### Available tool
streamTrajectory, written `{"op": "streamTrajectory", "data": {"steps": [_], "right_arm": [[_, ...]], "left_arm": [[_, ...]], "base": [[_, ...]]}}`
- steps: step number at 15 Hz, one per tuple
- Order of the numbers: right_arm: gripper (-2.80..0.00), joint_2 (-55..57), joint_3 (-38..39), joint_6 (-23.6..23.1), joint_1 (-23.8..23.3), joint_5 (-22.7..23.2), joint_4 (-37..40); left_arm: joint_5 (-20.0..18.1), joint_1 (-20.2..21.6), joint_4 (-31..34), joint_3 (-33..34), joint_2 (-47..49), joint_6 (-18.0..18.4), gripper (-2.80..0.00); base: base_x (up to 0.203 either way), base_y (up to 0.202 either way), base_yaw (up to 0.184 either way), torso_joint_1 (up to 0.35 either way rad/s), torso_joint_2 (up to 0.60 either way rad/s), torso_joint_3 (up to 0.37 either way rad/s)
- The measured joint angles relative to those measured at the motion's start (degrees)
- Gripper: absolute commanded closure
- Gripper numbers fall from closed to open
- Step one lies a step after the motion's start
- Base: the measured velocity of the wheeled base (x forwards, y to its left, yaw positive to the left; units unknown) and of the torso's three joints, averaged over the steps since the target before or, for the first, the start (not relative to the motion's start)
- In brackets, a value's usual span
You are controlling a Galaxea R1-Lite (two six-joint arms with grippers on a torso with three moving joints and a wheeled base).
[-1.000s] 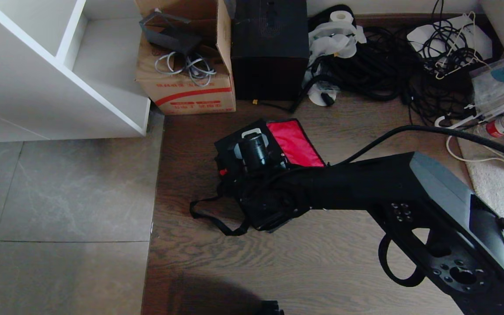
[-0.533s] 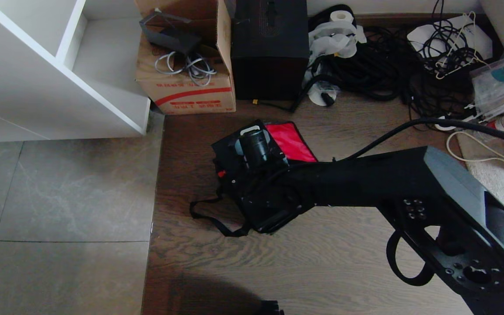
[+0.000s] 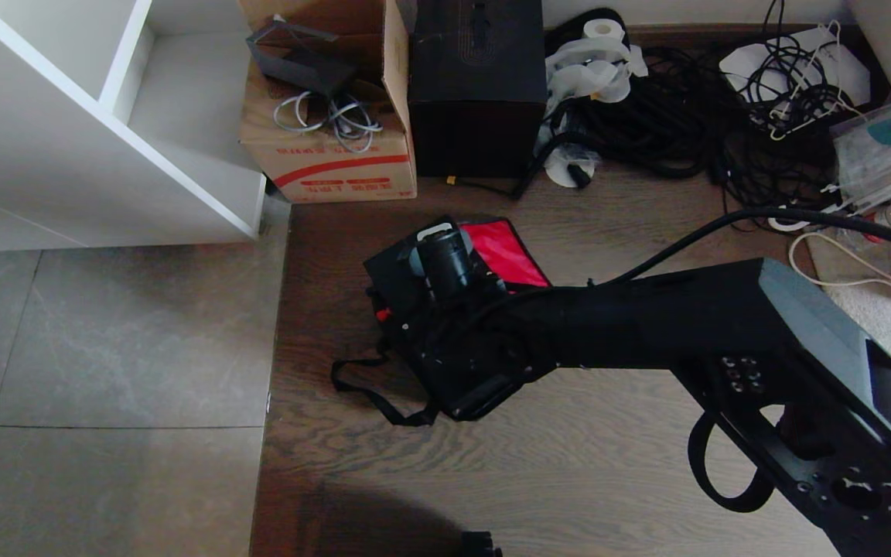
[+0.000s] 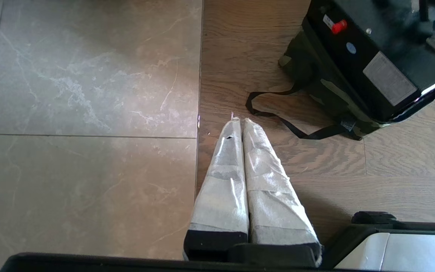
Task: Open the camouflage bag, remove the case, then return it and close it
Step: Place the black box back
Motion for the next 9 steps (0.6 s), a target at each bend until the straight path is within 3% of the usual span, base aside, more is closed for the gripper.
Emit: {"op": "streamTrajectory", "data": {"steps": [9], "right_arm": [[0.0,3.1,-1.1,-0.4,0.0,0.4,-0.8]], "left_arm": [[0.0,0.0,0.0,0.0,0.0,0.0,0.0]], "base": [[0.0,0.0,0.0,0.0,0.0,0.0]]}}
